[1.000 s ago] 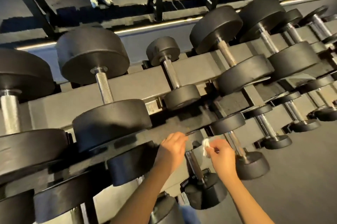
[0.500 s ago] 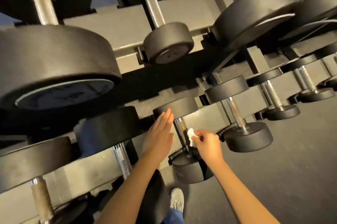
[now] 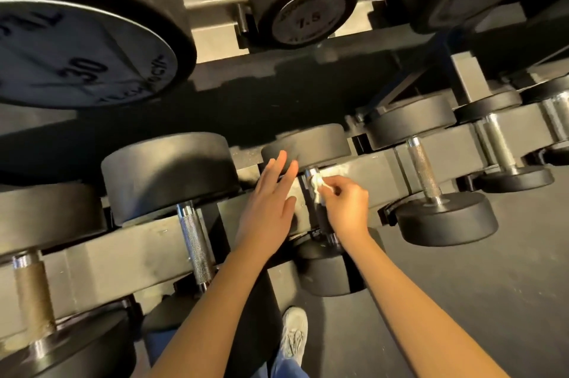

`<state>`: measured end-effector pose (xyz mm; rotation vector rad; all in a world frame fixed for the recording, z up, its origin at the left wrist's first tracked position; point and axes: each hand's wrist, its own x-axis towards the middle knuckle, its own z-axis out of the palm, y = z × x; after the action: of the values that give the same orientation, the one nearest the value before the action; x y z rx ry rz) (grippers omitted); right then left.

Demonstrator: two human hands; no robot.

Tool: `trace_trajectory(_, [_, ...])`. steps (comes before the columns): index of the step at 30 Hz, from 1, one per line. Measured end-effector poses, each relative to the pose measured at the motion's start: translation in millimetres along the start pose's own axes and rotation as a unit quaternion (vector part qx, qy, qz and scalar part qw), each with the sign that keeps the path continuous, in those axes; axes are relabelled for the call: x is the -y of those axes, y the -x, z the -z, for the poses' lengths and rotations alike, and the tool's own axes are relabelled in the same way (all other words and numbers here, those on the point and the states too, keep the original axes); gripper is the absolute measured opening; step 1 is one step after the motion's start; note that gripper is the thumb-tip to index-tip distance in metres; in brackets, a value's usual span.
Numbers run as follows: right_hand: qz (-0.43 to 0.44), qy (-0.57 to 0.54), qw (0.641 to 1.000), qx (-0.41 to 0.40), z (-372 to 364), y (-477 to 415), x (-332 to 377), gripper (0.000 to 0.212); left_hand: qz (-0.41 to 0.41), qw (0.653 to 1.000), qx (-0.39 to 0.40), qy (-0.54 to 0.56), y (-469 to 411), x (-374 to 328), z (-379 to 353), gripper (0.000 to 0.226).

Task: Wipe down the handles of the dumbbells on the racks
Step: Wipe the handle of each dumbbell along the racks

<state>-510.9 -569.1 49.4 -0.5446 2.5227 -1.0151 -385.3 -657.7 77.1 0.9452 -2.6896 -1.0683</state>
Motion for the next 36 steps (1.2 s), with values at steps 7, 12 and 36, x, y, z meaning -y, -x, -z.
trace_trajectory(7, [0.012,-0.026,1.0,-0.007,-4,-8,0,0.015,0.004,1.0,0.001,0.005,-1,1,-5,0.064])
trace_trajectory(12, [0.003,0.113,0.989,0.095,24,14,-9,0.01,0.009,1.0,0.006,0.004,-1,-2,-4,0.065])
trace_trajectory(36, [0.021,0.075,0.99,0.119,34,-3,-7,0.014,-0.001,0.999,-0.035,-0.04,-2,-3,-4,0.067])
